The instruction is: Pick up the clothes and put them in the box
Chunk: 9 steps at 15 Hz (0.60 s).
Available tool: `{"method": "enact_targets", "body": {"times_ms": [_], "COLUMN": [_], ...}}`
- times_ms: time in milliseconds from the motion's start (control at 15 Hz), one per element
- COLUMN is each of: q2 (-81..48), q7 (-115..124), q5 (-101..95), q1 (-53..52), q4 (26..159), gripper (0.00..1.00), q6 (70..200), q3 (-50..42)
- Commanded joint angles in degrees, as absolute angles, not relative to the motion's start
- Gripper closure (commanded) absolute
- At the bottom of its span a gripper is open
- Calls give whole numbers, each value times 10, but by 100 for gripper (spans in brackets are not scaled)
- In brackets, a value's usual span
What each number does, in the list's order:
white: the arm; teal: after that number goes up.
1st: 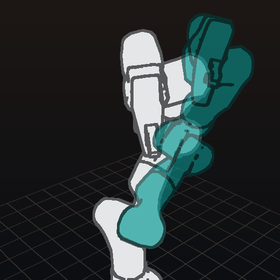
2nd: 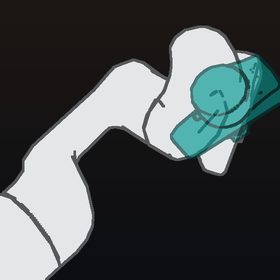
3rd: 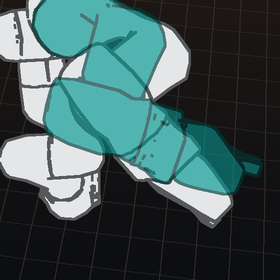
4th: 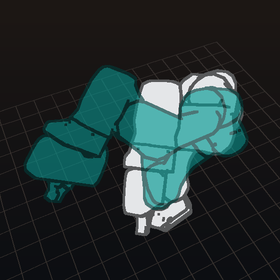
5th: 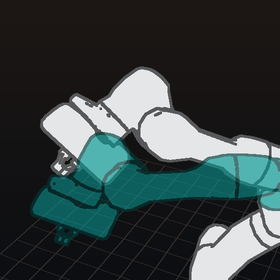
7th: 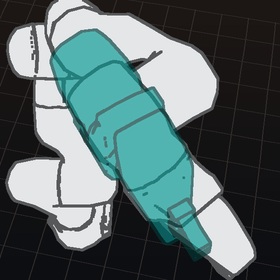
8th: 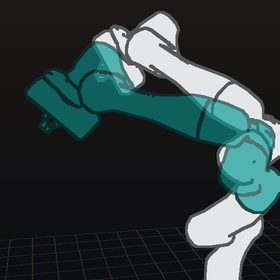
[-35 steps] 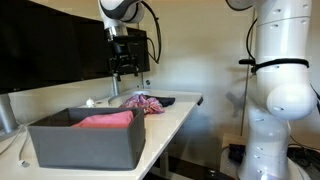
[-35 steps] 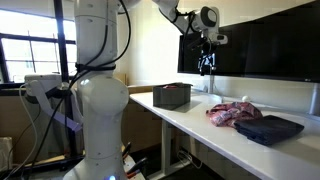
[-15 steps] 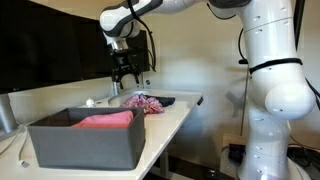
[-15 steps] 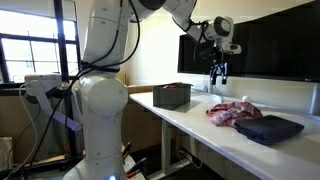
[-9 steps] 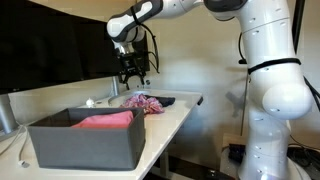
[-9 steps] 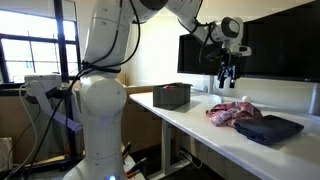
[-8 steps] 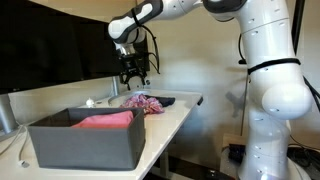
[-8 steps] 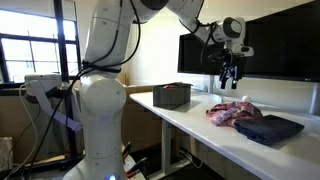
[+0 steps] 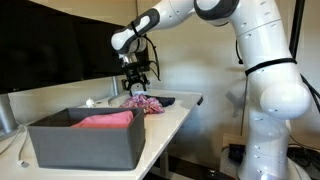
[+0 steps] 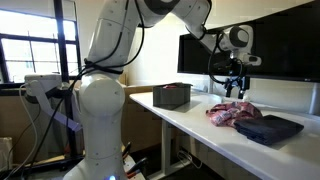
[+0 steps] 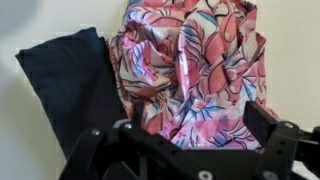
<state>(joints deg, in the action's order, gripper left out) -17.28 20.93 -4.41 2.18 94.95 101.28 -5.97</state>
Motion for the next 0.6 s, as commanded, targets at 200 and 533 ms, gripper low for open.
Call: {"method": "enact_targets", "body": {"times_ms": [200, 533], "q2": [-220, -239], "q7": [151, 132], "q5": [-21, -28], "q1": [27, 32], "q4": [944, 944], "gripper": [0, 0], "q6": [1061, 1069], "q3": [-46, -52]}}
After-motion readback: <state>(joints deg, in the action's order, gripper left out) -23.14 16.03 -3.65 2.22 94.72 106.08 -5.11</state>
